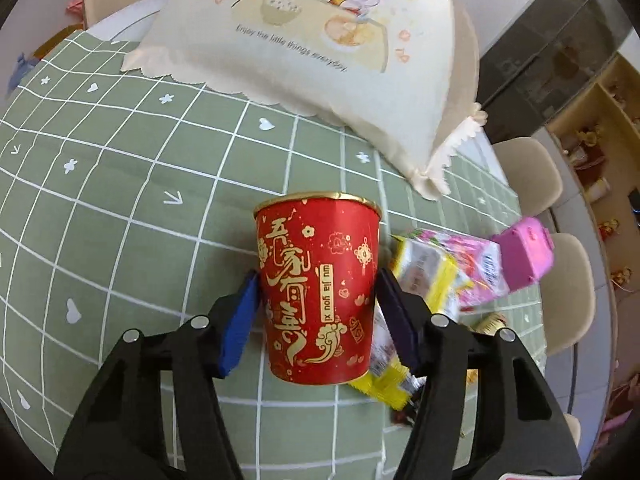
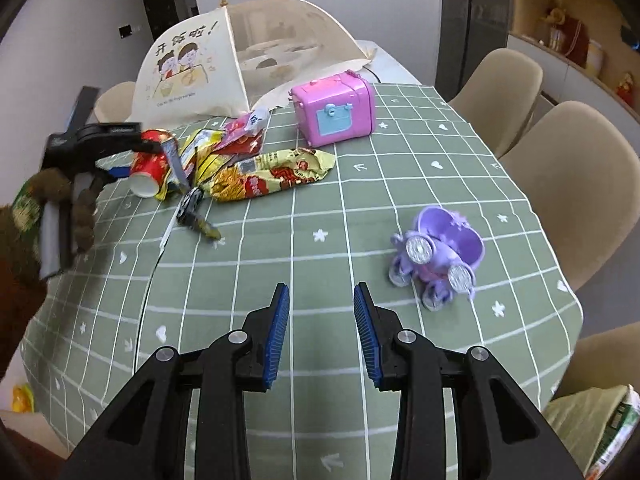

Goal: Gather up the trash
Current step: 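Move both tools back to the table and grasp the red paper cup with the left tool, then lift the red paper cup with the left tool while the right tool reaches for the yellow snack wrapper, then grasp the gold snack bag with the right tool while the left tool holds the red cup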

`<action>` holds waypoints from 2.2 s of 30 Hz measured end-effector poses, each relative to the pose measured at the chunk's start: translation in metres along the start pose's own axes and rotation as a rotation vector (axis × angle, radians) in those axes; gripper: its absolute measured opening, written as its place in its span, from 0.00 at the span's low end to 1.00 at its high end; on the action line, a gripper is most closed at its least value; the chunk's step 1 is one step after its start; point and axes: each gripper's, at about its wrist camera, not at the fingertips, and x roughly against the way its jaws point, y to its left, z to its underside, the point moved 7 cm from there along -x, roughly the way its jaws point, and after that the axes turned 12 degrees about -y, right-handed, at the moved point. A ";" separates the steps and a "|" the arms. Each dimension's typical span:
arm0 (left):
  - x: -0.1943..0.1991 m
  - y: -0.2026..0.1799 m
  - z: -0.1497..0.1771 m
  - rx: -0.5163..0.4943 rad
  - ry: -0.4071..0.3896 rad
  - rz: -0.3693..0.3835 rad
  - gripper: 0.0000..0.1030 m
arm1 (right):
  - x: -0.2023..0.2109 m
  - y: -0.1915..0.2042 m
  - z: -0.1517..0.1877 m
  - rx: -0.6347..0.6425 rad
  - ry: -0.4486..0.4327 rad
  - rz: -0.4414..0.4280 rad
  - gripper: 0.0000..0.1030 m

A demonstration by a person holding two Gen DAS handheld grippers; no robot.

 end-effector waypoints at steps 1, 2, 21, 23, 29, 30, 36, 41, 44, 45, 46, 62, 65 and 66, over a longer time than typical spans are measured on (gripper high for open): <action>0.007 -0.002 0.002 -0.014 -0.006 0.011 0.53 | -0.004 0.001 -0.003 0.004 -0.002 -0.005 0.32; 0.019 -0.002 0.005 -0.029 -0.014 0.023 0.53 | -0.011 0.003 -0.009 0.007 -0.012 -0.016 0.32; 0.111 0.025 0.072 -0.054 -0.014 -0.014 0.55 | -0.118 0.033 -0.055 -0.436 0.008 -0.092 0.32; 0.112 0.028 0.072 -0.045 -0.012 -0.017 0.55 | -0.131 0.035 -0.056 -0.460 0.042 -0.078 0.32; 0.112 0.039 0.071 -0.036 -0.013 -0.024 0.55 | -0.148 0.062 -0.055 -0.252 0.084 -0.049 0.32; 0.111 0.040 0.072 -0.032 -0.010 -0.024 0.55 | -0.148 0.066 -0.053 -0.210 0.093 -0.058 0.32; 0.111 0.034 0.074 -0.037 -0.001 -0.005 0.55 | -0.129 0.065 -0.038 -0.009 0.121 -0.021 0.32; 0.115 0.021 0.074 -0.068 -0.012 0.016 0.55 | -0.091 0.033 -0.027 0.111 0.055 0.054 0.32; 0.116 0.017 0.075 -0.085 -0.021 0.012 0.55 | -0.068 0.020 -0.034 -0.001 -0.012 -0.026 0.32; 0.116 0.016 0.076 -0.091 -0.024 0.009 0.55 | -0.061 0.018 -0.040 -0.064 -0.039 -0.058 0.32; 0.116 0.014 0.076 -0.101 -0.028 0.005 0.55 | -0.056 0.017 -0.045 -0.116 -0.065 -0.076 0.34; 0.129 0.010 0.064 -0.203 -0.091 -0.051 0.55 | -0.135 0.022 -0.047 -0.486 0.023 0.013 0.43; 0.127 0.013 0.063 -0.205 -0.091 -0.055 0.55 | -0.146 0.038 -0.059 -0.324 0.001 0.025 0.43; 0.126 0.014 0.063 -0.203 -0.089 -0.056 0.55 | -0.149 0.044 -0.061 -0.277 0.001 0.024 0.43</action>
